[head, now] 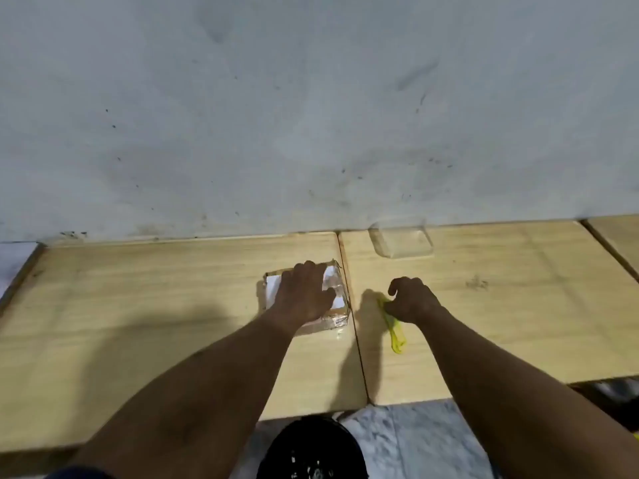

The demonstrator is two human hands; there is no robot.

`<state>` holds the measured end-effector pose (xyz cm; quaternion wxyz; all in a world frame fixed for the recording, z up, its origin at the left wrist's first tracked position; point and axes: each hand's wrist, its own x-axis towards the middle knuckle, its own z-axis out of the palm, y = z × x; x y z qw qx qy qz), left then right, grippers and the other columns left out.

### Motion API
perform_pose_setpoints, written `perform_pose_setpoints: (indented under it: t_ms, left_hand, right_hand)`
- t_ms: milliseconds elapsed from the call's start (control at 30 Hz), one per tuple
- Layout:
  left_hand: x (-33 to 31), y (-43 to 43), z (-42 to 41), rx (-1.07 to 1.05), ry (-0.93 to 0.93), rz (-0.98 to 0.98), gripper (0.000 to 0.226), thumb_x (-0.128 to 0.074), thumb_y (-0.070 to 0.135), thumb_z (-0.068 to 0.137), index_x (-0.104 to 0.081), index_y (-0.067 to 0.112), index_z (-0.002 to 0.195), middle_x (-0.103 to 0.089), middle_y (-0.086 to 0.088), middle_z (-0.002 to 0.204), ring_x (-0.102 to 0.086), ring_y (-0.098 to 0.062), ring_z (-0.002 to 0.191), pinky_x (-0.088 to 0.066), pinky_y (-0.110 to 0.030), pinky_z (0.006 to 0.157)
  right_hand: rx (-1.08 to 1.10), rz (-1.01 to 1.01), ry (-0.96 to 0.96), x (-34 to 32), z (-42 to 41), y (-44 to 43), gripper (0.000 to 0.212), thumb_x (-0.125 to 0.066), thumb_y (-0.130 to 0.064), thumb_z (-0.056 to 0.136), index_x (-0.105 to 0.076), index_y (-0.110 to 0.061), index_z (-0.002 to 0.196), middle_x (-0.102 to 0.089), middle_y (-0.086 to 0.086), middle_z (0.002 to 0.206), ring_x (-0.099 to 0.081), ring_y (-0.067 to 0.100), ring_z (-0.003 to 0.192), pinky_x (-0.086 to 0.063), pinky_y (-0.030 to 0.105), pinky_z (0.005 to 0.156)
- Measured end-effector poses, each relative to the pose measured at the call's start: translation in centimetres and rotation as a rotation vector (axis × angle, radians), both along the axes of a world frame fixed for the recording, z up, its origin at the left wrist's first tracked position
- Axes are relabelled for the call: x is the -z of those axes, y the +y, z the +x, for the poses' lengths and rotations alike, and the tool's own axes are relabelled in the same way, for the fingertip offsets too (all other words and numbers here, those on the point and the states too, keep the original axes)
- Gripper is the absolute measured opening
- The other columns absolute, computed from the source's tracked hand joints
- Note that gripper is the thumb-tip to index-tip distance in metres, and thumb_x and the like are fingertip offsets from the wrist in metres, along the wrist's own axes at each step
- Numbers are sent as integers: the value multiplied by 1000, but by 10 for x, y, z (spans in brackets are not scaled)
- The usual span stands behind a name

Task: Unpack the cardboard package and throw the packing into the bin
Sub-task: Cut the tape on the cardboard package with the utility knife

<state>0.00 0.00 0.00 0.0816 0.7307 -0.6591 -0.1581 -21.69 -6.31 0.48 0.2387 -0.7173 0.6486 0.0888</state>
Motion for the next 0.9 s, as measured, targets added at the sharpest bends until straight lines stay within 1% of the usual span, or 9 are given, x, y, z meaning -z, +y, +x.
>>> perform_pose_setpoints:
  t_ms: [133, 267, 333, 467, 533, 600, 700, 833, 900]
  left_hand:
    - [28, 9, -7, -5, -95, -44, 56, -43, 44, 95, -37, 17, 143, -36, -3, 151, -26, -21, 141, -24, -44, 112]
    - [40, 12, -9, -4, -117, -80, 59, -33, 45, 98, -27, 15, 148, -25, -5, 157, -17, -23, 146, -16, -49, 118]
    - [44, 15, -11, -7, -118, -55, 61, -27, 45, 100, -20, 15, 152, -17, -6, 161, -9, -24, 149, -10, -49, 119]
    - [49, 13, -11, -22, -91, -55, 63, -23, 45, 101, -14, 13, 154, -11, -7, 162, -2, -22, 150, -5, -48, 120]
    - [51, 7, -7, -17, -98, -43, 64, -22, 46, 101, -11, 13, 154, -8, -6, 163, 2, -21, 150, -3, -47, 121]
    - [51, -1, -1, -5, -89, -28, 65, -21, 46, 101, -9, 13, 155, -4, -5, 163, 5, -20, 150, -1, -47, 121]
    - [49, -14, 7, -1, -47, 1, 66, -21, 47, 101, -4, 14, 155, 6, -5, 164, 13, -20, 149, 3, -45, 120]
    - [50, -30, 19, 4, -23, 23, 66, -22, 47, 101, -3, 15, 155, 8, -5, 163, 15, -19, 149, 4, -45, 121]
    - [51, -36, 25, 13, -19, 23, 66, -23, 47, 101, -5, 16, 155, 7, -4, 164, 14, -18, 149, 4, -45, 121]
  right_hand:
    - [51, 69, 56, 27, -8, 11, 48, -66, -28, 77, -57, -17, 123, -56, 13, 123, -61, 31, 108, -53, 36, 85]
    - [83, 87, 68, 42, -12, 13, 48, -66, -27, 77, -54, -17, 122, -58, 12, 119, -62, 31, 106, -53, 36, 82]
    - [94, 95, 79, 48, -13, 14, 45, -66, -25, 77, -53, -17, 120, -59, 12, 116, -62, 31, 104, -52, 35, 80]
    - [114, 107, 47, 55, -16, 11, 51, -68, -18, 76, -52, -16, 124, -57, 13, 116, -62, 32, 103, -54, 37, 81]
    - [140, 145, -9, 54, -14, 4, 48, -69, -13, 75, -58, -14, 122, -58, 14, 113, -64, 33, 98, -58, 43, 78]
    - [162, 193, -99, 50, -10, -4, 38, -70, -6, 75, -66, -10, 113, -59, 14, 105, -68, 35, 87, -62, 46, 65]
    - [185, 201, -270, 41, -5, -21, 37, -75, -3, 77, -67, -3, 113, -65, 19, 101, -70, 33, 65, -57, 35, 41]
    - [162, 135, -450, 21, 7, -40, 23, -76, -16, 86, -66, 2, 96, -67, 18, 82, -67, 23, 47, -55, 30, 39]
    - [146, 142, -515, 10, 15, -46, 27, -75, -22, 87, -65, 3, 87, -67, 19, 76, -68, 25, 47, -55, 31, 41]
